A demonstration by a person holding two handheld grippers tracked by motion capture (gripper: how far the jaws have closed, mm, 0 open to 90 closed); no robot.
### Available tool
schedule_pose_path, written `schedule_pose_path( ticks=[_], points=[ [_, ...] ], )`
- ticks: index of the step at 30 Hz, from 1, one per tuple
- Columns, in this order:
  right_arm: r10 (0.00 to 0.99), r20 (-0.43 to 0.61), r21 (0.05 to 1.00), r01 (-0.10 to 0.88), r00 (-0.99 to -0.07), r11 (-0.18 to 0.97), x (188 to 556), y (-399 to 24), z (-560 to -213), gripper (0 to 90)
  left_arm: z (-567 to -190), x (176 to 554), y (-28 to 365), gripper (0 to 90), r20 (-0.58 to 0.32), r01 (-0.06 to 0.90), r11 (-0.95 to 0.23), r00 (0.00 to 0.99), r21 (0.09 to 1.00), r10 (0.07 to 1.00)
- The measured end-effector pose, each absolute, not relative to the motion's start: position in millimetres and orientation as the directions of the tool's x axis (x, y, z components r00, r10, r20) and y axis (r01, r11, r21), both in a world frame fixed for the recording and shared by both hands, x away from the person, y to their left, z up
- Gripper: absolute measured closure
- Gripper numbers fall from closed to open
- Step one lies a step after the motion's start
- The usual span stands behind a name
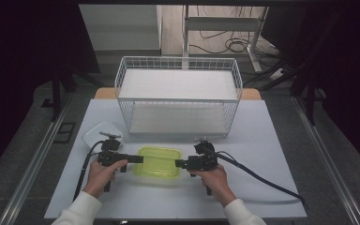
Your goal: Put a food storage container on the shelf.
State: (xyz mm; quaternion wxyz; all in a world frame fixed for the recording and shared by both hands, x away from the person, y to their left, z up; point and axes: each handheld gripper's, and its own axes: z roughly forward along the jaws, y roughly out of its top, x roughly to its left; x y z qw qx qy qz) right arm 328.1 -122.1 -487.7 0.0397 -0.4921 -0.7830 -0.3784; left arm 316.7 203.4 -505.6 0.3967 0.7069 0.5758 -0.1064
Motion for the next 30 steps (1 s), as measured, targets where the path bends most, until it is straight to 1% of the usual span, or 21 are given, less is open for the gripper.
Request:
schedule_pose_path(
  ticks=[3, 4, 5, 6, 7, 8, 9, 10, 11, 13, 20, 21, 30],
  points=[
    [0.731, 0.459, 0.540, 0.812, -0.505, 0.222, 329, -120, -495, 38.0, -510, 318, 201, 50.1, -0.612, 0.905, -0.043, 0.320, 0.423, 0.723],
    [0.717, 0.496, 0.528, 0.826, -0.490, 0.200, 331, -121, -499, 41.9, -511, 319, 201, 51.3, -0.614, 0.907, -0.048, 0.321, 0.418, 0.721],
    [0.717, 0.496, 0.528, 0.826, -0.490, 0.200, 331, -121, -499, 41.9, -512, 319, 201, 51.3, -0.615, 0.909, -0.053, 0.323, 0.414, 0.719],
    [0.703, 0.537, 0.513, 0.842, -0.466, 0.167, 332, -124, -503, 50.4, -512, 319, 202, 54.3, -0.625, 0.910, -0.047, 0.319, 0.412, 0.712],
    [0.703, 0.537, 0.513, 0.842, -0.466, 0.167, 332, -124, -503, 50.4, -513, 320, 202, 54.3, -0.635, 0.910, -0.048, 0.323, 0.411, 0.702],
    [0.678, 0.584, 0.493, 0.858, -0.446, 0.140, 334, -126, -508, 57.3, -514, 321, 203, 57.6, -0.650, 0.914, -0.044, 0.321, 0.404, 0.689],
    [0.678, 0.584, 0.493, 0.858, -0.446, 0.140, 334, -126, -508, 57.3, -515, 321, 203, 57.6, -0.654, 0.915, -0.045, 0.320, 0.400, 0.686],
    [0.669, 0.598, 0.485, 0.864, -0.441, 0.136, 334, -126, -511, 61.3, -516, 322, 203, 60.7, -0.670, 0.918, -0.041, 0.317, 0.394, 0.671],
    [0.660, 0.616, 0.470, 0.873, -0.430, 0.130, 334, -126, -512, 62.3, -516, 322, 203, 61.7, -0.681, 0.922, -0.036, 0.310, 0.385, 0.663],
    [0.664, 0.616, 0.471, 0.874, -0.424, 0.121, 334, -127, -514, 66.3, -515, 321, 203, 63.2, -0.693, 0.923, -0.019, 0.301, 0.383, 0.656],
    [0.678, 0.609, 0.483, 0.870, -0.412, 0.094, 331, -131, -507, 73.3, -511, 316, 199, 66.9, -0.666, 0.910, -0.023, 0.320, 0.415, 0.674],
    [0.682, 0.605, 0.487, 0.869, -0.412, 0.093, 331, -131, -506, 74.2, -510, 314, 199, 74.3, -0.658, 0.905, -0.018, 0.323, 0.426, 0.680],
    [0.681, 0.586, 0.525, 0.846, -0.439, 0.094, 329, -136, -497, 77.8, -505, 310, 194, 77.8, -0.635, 0.885, -0.020, 0.350, 0.466, 0.688]
  ],
)
